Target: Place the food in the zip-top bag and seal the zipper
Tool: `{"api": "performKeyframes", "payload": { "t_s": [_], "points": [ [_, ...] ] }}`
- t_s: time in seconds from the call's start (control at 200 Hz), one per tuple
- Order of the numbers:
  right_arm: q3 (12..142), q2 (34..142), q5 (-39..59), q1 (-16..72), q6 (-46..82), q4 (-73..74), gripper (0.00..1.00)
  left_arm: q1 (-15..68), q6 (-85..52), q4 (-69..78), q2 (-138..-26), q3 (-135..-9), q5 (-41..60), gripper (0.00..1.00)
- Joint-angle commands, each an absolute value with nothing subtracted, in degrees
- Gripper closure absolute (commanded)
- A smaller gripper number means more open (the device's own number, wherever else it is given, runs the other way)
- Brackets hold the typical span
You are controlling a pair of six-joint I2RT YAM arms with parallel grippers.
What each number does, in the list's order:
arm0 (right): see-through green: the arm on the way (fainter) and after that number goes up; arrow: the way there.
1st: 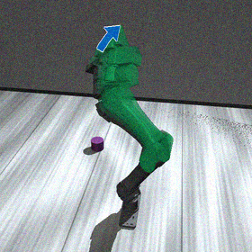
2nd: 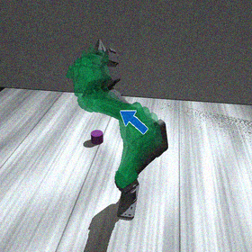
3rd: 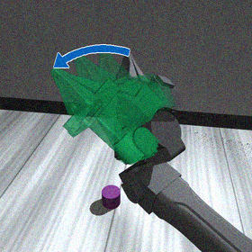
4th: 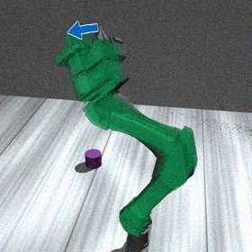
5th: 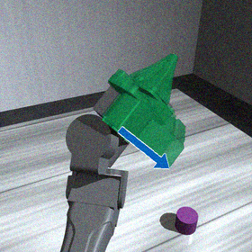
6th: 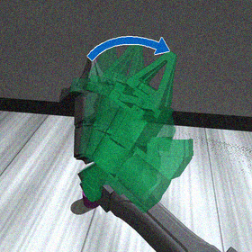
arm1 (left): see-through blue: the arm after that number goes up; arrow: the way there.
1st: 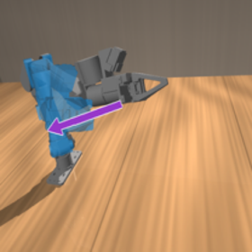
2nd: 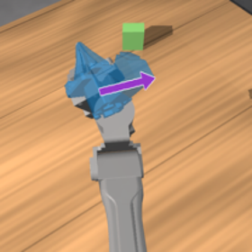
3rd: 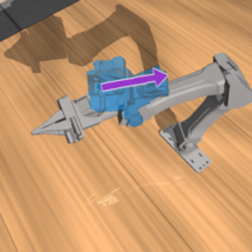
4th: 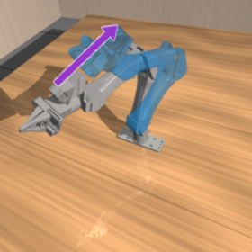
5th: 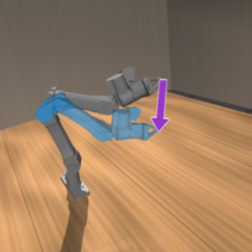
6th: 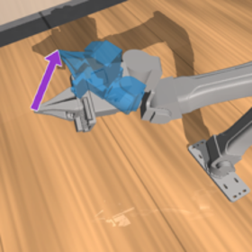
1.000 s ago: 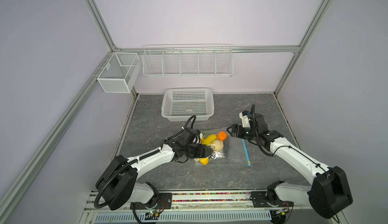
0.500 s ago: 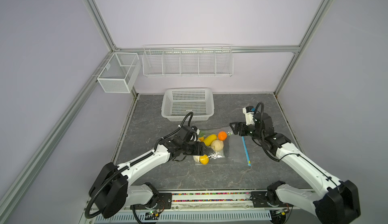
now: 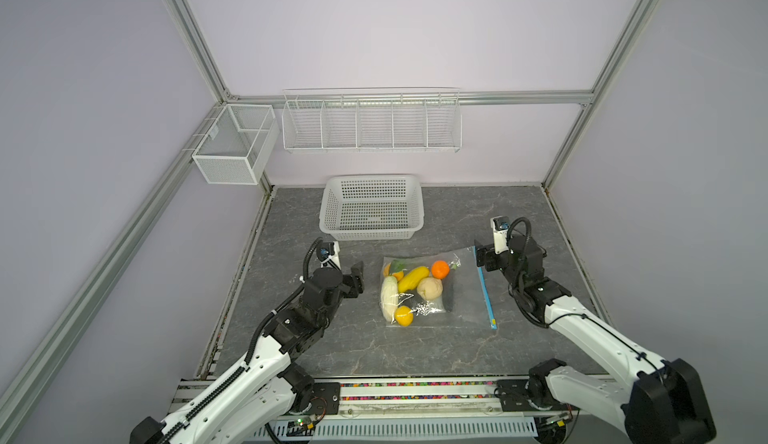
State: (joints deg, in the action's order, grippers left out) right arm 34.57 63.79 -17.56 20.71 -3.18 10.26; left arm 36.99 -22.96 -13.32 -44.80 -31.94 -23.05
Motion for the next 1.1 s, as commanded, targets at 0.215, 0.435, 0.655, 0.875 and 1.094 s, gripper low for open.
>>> {"api": "performKeyframes", "payload": {
  "t_s": [0.215,0.435,0.655,0.875,1.094],
  "points": [
    [30.66,75.08,-21.77,17.20,-9.41,26.15,0.10,24.60,-12.98,-2.81,-47.03,-28.66,-34.85,0.20],
    [26.34,77.43,-24.21,15.97,-12.74,36.45,0.06,23.60,-7.56,10.65,-50.24,-24.09,-36.95,0.20],
    [20.05,79.68,-23.36,14.83,-12.50,48.25,0.05,18.04,-3.87,16.76,-55.90,-22.09,-31.85,0.19],
    [18.98,84.02,-27.64,13.67,-10.58,54.93,0.08,13.61,-2.06,26.20,-65.31,-22.11,-32.45,0.20],
    [19.65,84.62,-28.05,12.23,-8.84,54.37,0.11,7.02,-3.03,32.53,-69.43,-21.60,-26.04,0.22]
  ]
}}
